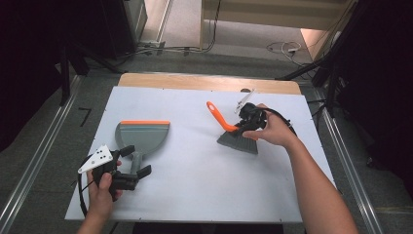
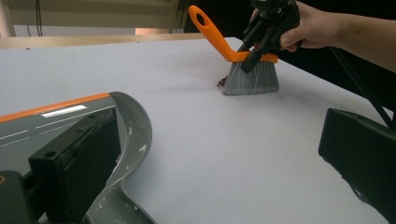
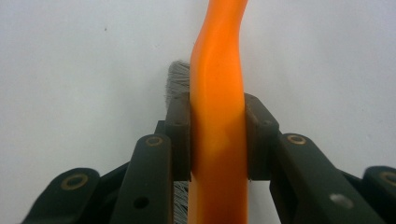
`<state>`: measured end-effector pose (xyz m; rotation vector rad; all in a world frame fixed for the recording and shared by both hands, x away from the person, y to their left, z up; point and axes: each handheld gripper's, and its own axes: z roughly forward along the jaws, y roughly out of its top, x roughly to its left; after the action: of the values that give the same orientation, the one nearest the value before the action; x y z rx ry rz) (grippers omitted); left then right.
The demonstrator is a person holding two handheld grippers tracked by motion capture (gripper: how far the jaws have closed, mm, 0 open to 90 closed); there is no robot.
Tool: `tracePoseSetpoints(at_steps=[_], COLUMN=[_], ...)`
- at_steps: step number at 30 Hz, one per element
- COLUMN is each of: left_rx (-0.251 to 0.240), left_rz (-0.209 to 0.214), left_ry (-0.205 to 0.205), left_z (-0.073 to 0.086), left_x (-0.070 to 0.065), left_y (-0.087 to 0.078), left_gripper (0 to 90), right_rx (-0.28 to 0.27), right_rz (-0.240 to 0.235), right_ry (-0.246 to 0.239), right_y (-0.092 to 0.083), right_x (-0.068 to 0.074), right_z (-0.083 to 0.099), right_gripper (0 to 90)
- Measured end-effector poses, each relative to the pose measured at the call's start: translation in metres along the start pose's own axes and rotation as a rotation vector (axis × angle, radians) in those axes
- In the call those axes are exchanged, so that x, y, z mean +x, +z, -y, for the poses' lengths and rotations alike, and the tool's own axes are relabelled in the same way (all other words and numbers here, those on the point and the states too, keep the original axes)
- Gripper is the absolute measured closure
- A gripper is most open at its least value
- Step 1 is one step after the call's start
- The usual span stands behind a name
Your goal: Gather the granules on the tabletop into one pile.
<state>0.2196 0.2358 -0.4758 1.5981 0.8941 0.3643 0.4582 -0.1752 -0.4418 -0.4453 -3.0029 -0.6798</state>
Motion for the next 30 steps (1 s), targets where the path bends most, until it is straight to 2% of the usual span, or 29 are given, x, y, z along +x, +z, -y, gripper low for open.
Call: tracePoseSetpoints(at_steps=[4,13,21,24,30], left_rx=[0.000,0.000,0.001,0.000,0.003], left_rz=[-0.001,-0.001,0.000,0.001,0.003], left_ry=[0.000,0.003,0.004,0.003,0.008], left_z=[0.000,0.000,0.000,0.000,0.000], left_x=[0.000,0.001,0.001,0.000,0.000], left_y=[0.000,0.000,0.000,0.000,0.001], left_gripper=[0.2,0.2,0.2,0.1,0.2], right_rx=[-0.001,-0.015,-0.095,-0.105,-0.116], right_rz=[0.004,0.005,0.011,0.020,0.040], right_ry=[-0.012,0.011,0.054,0.071,0.075], right_y=[-0.002,-0.008,-0.026,-0.032,-0.038], right_x=[0.003,0.008,0.010,0.010,0.013], right_z=[-0.001,0.002,0.002,0.004,0.006], right_gripper=[66.9,67.4,67.5,67.5,67.5])
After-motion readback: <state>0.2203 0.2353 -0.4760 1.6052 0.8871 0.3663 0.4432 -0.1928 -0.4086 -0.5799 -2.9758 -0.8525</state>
